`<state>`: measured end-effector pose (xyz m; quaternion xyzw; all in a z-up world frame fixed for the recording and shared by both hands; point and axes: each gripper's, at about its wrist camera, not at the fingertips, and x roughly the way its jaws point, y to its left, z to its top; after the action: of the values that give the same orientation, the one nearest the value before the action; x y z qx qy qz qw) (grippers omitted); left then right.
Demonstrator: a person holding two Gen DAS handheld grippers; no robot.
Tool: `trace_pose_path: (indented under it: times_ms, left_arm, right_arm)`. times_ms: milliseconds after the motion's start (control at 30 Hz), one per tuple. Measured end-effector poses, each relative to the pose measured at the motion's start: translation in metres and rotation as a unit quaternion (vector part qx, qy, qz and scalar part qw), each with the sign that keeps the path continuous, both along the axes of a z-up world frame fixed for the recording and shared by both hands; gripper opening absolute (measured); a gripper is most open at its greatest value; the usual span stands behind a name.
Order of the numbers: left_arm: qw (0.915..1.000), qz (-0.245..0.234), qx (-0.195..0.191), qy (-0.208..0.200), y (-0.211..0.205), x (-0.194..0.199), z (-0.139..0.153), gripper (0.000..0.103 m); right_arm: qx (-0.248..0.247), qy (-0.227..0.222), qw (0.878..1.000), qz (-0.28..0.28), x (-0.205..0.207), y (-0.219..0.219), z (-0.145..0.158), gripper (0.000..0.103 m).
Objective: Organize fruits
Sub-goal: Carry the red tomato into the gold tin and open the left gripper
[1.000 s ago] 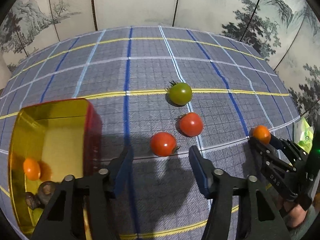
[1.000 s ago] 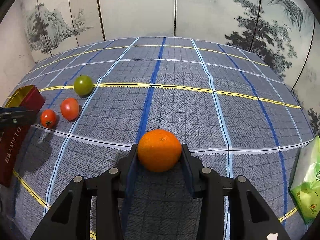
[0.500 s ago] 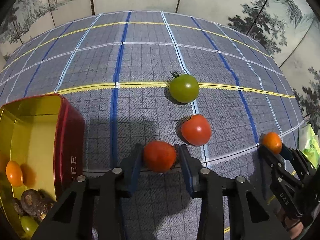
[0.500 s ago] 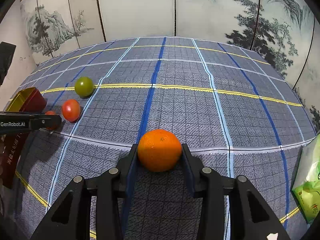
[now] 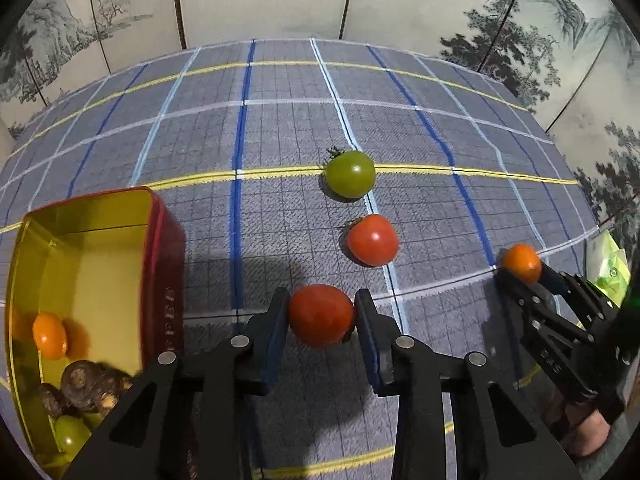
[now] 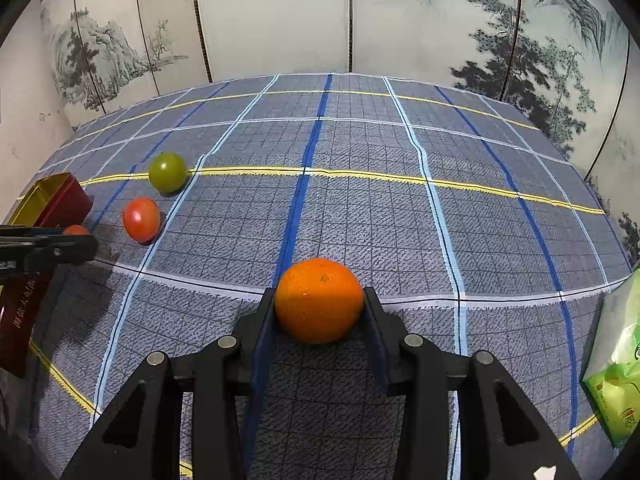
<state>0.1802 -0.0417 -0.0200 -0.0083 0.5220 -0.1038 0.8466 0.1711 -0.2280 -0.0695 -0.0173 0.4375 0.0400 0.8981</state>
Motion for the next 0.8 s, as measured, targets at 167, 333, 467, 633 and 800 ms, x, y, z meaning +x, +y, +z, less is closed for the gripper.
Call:
trace_pose_path:
  times_ms: [167,333,467,633,800]
  left_arm:
    - [0.9999,0.005,0.007,-0.011,0.010,-0.013,0.013,0.034]
    - [0.9996,0.015,0.006,-0.023,0.028,-0.028,0.028,0.034]
    - [0.9991,0.027,0.013,-0.032,0.045,-0.039,0.036,0.034]
    - [0.9981,0.043,0.020,-0.038,0.072,-0.053,0.042,0.034]
    - [0.9971,0.059,0.027,-0.040,0.099,-0.064,0.045,0.034]
  right_arm:
    - [0.000,0.000,1.000,0.000,0.000,0.000,0.000,0.038]
    - [-0.004,0.000,1.000,0.000,0.000,0.001,0.000,0.038]
    - [-0.005,0.000,1.000,0.000,0.000,0.001,0.000,0.038]
    - [-0.006,0.000,1.000,0.000,0.000,0.002,0.000,0.038]
    - [-0.009,0.000,1.000,0.000,-0.001,0.003,0.000,0.038]
